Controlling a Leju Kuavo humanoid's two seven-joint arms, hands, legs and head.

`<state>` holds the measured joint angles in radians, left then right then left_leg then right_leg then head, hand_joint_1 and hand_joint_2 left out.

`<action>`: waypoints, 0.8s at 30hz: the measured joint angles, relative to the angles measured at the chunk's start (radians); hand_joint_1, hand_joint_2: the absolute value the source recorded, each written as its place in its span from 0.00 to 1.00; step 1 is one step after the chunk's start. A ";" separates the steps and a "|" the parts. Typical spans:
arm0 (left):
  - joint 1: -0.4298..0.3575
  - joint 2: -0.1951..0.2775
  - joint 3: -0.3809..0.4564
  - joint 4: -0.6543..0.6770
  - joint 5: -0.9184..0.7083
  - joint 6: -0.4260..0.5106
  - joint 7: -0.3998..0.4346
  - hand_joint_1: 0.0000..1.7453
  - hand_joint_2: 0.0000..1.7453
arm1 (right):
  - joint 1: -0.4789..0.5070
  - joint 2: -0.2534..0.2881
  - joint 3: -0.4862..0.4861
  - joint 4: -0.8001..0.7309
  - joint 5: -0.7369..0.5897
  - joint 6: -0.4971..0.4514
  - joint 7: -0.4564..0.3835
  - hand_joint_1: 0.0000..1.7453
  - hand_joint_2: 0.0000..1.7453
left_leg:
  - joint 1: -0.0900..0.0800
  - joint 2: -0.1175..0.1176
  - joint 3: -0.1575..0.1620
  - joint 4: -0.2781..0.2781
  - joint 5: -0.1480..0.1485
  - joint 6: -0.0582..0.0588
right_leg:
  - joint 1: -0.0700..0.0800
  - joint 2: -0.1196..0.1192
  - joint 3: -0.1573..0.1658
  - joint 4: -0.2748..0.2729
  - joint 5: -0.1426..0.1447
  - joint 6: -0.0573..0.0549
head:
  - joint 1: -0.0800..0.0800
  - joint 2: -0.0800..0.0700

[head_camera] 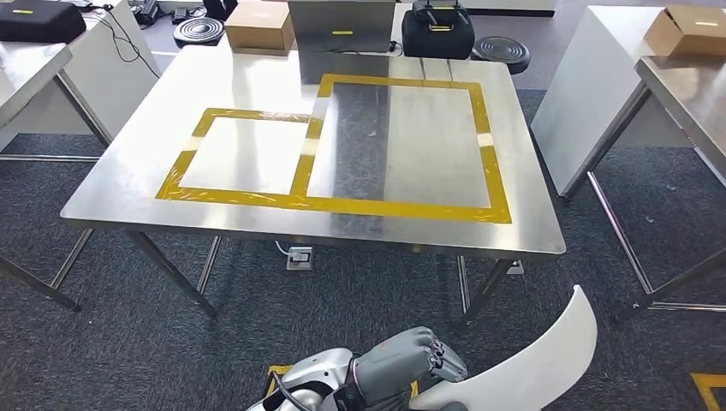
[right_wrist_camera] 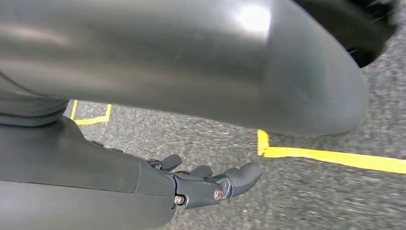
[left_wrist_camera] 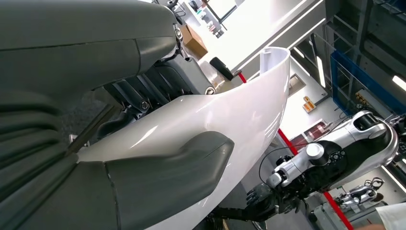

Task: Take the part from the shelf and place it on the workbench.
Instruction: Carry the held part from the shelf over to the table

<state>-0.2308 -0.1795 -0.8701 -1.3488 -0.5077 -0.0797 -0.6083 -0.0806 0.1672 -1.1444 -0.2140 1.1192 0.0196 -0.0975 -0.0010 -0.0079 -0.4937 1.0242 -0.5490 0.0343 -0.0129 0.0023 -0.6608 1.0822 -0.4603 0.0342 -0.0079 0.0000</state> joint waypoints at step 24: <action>0.000 0.004 0.000 0.000 -0.001 -0.002 0.000 1.00 1.00 | -0.002 0.000 0.000 0.000 -0.005 -0.001 0.001 0.00 0.00 | 0.002 0.001 -0.144 0.014 0.116 -0.014 | 0.001 0.003 0.165 -0.081 -0.081 -0.037 | -0.009 0.000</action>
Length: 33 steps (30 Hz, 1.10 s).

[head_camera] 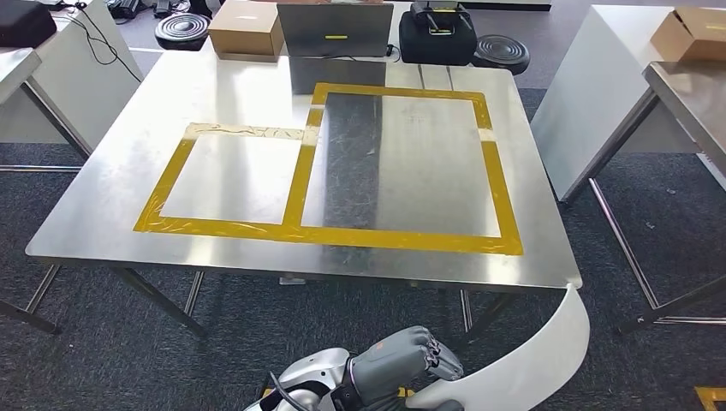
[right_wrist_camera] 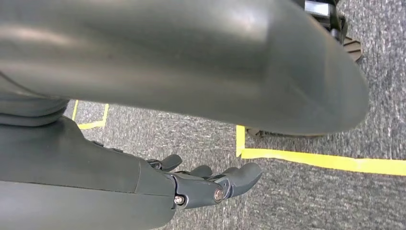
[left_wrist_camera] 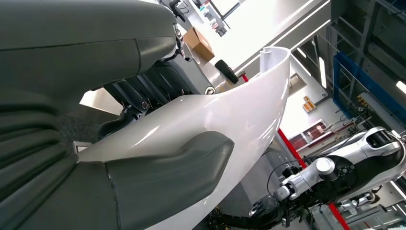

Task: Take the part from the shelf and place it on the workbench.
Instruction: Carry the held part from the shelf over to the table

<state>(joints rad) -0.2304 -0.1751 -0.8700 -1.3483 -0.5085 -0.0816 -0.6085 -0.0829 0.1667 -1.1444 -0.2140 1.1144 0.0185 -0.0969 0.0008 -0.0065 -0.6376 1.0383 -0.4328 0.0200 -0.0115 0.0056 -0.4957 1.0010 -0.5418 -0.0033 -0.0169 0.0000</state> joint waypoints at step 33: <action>0.004 -0.001 0.002 -0.006 0.000 0.000 0.001 1.00 1.00 | 0.001 0.000 0.000 0.000 0.008 0.001 0.004 0.00 0.00 | -0.001 0.004 0.055 -0.035 -0.025 0.031 | -0.013 -0.002 -0.150 0.262 -0.104 0.066 | 0.006 0.000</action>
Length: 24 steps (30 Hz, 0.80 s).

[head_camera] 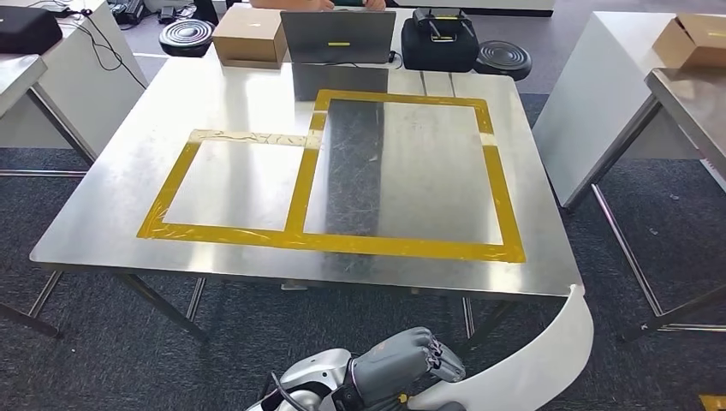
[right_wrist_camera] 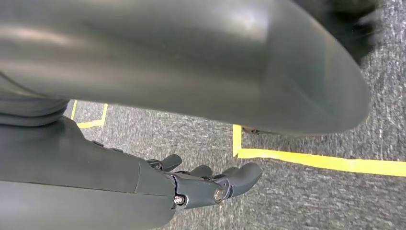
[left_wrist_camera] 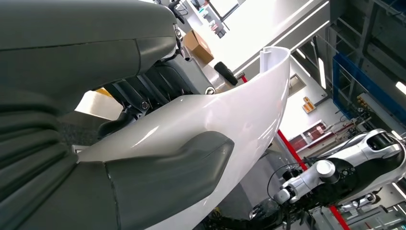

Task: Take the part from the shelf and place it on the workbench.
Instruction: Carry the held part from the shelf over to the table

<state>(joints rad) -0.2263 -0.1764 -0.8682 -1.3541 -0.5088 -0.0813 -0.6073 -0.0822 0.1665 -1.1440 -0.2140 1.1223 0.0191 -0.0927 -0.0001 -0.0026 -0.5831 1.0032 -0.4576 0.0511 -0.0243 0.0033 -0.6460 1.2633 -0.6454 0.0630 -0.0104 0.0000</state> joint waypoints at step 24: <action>-0.001 0.001 0.000 -0.001 -0.010 0.000 0.009 1.00 1.00 | 0.001 0.001 0.001 0.001 0.002 -0.001 0.013 0.00 0.00 | -0.010 -0.005 -0.068 0.048 0.022 -0.033 | 0.002 0.007 0.188 -0.244 0.054 -0.032 | -0.016 0.000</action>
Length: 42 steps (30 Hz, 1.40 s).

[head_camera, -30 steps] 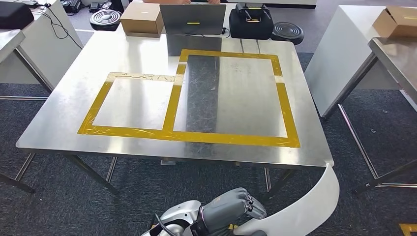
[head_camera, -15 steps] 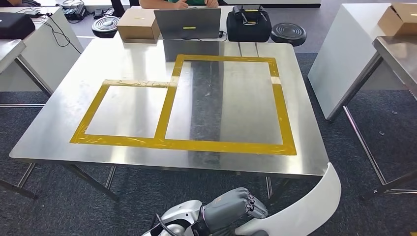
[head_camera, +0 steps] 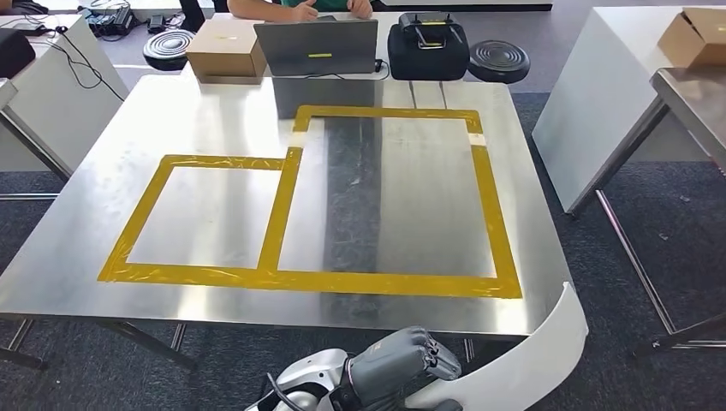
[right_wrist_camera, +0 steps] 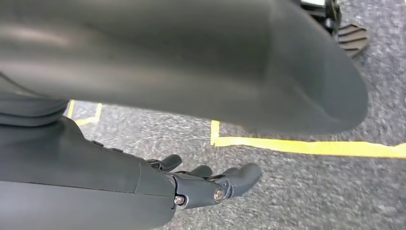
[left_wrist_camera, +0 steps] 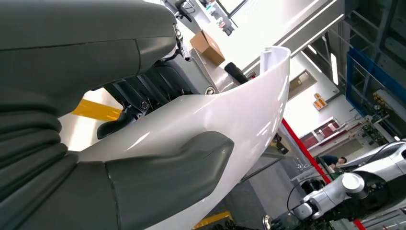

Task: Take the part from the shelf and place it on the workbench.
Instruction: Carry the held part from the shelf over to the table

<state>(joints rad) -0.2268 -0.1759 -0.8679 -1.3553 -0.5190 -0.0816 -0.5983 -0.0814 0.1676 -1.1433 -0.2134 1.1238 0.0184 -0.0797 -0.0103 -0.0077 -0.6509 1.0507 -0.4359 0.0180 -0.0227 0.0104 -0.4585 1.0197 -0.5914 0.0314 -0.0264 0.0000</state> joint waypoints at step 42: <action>0.010 0.010 0.040 0.026 -0.382 0.331 0.115 1.00 1.00 | 0.000 -0.001 0.000 0.000 -0.004 0.000 -0.017 0.00 0.00 | -0.005 0.000 0.152 -0.051 -0.099 0.002 | 0.024 -0.006 -0.121 -0.004 0.118 -0.031 | 0.007 0.000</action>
<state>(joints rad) -0.2170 -0.1663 -0.8278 -1.3291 -0.9013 0.2490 -0.4836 -0.0811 0.1667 -1.1433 -0.2133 1.1195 0.0187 -0.0965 -0.0157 -0.0075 -0.4988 1.0001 -0.5346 0.0204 0.0016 0.0048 -0.5798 1.0162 -0.4734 0.0008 -0.0195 0.0000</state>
